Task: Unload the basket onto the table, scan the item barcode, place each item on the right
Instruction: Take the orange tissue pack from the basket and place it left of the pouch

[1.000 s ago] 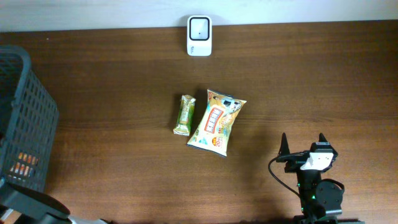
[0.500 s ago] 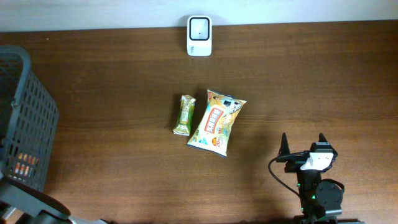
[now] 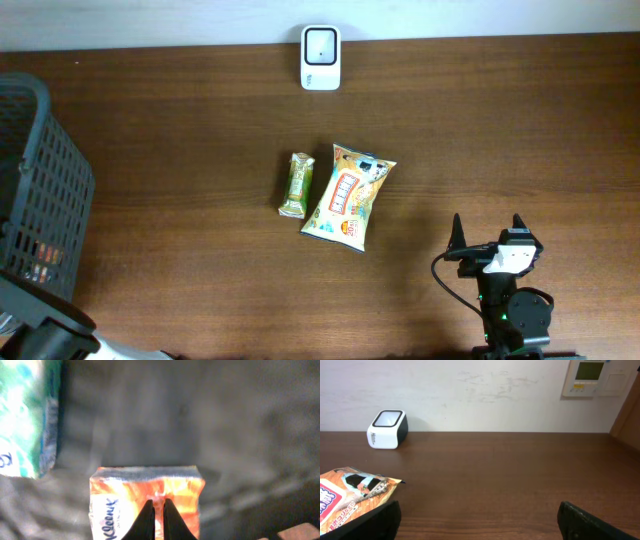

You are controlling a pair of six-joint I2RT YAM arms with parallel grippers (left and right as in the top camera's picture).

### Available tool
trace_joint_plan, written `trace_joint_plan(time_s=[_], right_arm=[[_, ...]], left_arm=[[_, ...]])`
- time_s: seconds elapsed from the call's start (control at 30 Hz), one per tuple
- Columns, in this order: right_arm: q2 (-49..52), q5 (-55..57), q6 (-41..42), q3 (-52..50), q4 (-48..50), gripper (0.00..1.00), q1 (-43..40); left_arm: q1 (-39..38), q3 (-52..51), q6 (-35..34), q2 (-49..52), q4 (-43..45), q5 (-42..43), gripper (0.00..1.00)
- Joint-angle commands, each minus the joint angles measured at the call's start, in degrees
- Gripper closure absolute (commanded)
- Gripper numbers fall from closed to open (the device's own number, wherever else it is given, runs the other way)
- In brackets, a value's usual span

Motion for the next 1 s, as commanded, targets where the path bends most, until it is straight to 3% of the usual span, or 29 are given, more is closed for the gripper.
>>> trace_joint_plan(time_s=[0.0, 0.07, 0.13, 0.17, 0.27, 0.47, 0.53, 0.6, 0.67, 0.7, 0.73, 0.77, 0.97], right_arm=[[-0.26, 0.7, -0.17, -0.31, -0.42, 0.01, 0.35], [-0.26, 0.7, -0.17, -0.31, -0.42, 0.01, 0.35], [-0.26, 0.7, -0.17, -0.31, -0.42, 0.01, 0.35], [-0.26, 0.7, -0.17, -0.31, -0.42, 0.01, 0.35], [-0.26, 0.7, -0.17, -0.31, -0.42, 0.01, 0.35], [-0.26, 0.7, -0.17, -0.31, -0.42, 0.01, 0.35], [-0.26, 0.7, -0.17, -0.31, -0.42, 0.01, 0.35], [-0.26, 0.7, -0.17, -0.31, -0.42, 0.01, 0.35], [-0.26, 0.7, -0.17, -0.31, -0.42, 0.01, 0.35], [-0.26, 0.7, -0.17, -0.31, -0.42, 0.01, 0.35], [-0.26, 0.7, -0.17, -0.31, -0.42, 0.01, 0.35], [-0.26, 0.7, -0.17, -0.31, -0.42, 0.01, 0.35], [-0.26, 0.7, -0.17, -0.31, -0.42, 0.01, 0.35]], left_arm=[[0.11, 8.59, -0.13, -1.99, -4.72, 0.63, 1.0], [0.11, 12.59, -0.13, -5.4, -6.86, 0.66, 1.0], [0.11, 11.74, -0.13, -5.7, -7.26, 0.57, 0.48], [0.11, 10.36, -0.13, -4.63, -6.71, 0.52, 0.36], [0.11, 9.62, -0.13, 2.36, -5.95, 0.66, 0.29], [0.04, 9.62, -0.11, 11.1, -5.75, 0.63, 0.28], [0.07, 9.62, -0.09, 12.74, -5.79, 0.61, 0.3], [0.07, 9.62, -0.07, 14.08, -5.88, 0.61, 0.42], [0.07, 9.53, 0.76, 15.74, -6.05, 0.42, 0.44], [0.07, 9.53, 0.76, 16.04, -6.01, 0.44, 0.55], [0.07, 9.53, 0.76, 16.04, -5.99, 0.44, 0.8], [0.07, 9.53, 0.76, 16.04, -6.01, 0.46, 0.96], [0.07, 17.77, 0.76, 11.04, -11.87, 0.68, 1.0]])
